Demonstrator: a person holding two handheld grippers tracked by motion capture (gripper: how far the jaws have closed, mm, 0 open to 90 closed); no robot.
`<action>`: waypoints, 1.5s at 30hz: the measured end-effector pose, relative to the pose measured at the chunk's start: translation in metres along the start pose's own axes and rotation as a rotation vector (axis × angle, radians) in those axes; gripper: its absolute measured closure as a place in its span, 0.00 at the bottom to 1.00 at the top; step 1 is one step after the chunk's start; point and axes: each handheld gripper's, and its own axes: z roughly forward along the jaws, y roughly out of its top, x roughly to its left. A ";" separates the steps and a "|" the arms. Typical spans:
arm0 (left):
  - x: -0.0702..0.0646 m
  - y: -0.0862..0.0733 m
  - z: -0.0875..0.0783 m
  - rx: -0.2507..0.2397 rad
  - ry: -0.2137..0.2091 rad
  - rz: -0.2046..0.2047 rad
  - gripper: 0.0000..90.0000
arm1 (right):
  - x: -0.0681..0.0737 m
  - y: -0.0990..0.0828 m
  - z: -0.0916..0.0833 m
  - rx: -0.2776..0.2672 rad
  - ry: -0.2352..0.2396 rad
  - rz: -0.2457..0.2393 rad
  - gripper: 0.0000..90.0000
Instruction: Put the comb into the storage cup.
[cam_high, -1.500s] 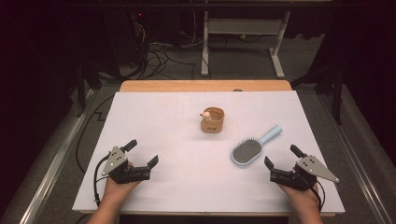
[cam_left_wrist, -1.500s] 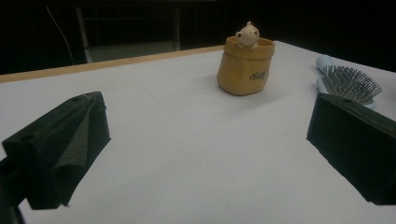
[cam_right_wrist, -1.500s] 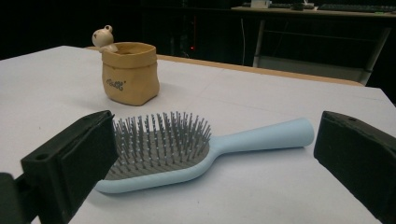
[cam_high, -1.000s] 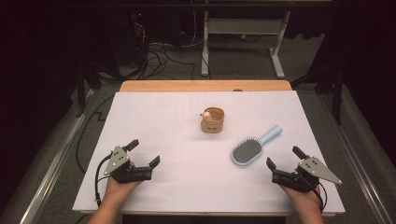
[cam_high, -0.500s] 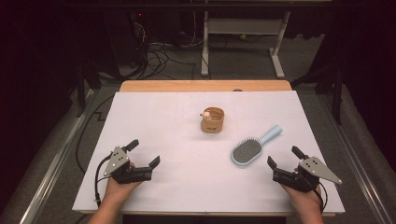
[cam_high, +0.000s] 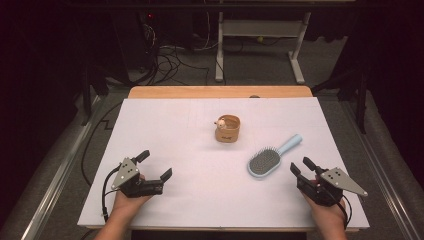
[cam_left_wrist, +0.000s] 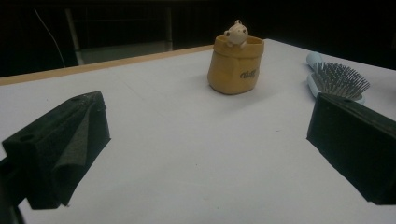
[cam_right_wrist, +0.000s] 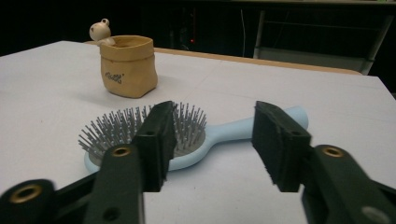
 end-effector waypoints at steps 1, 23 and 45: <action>0.000 0.000 0.000 0.001 0.002 -0.003 0.00 | 0.001 0.000 0.000 0.001 -0.001 -0.009 0.64; 0.000 -0.003 -0.001 0.009 -0.003 0.000 0.00 | 0.004 0.005 -0.003 0.001 -0.032 -0.047 1.00; -0.007 -0.005 -0.004 0.027 -0.018 -0.035 0.00 | -0.037 0.037 0.091 0.221 -0.157 -0.009 1.00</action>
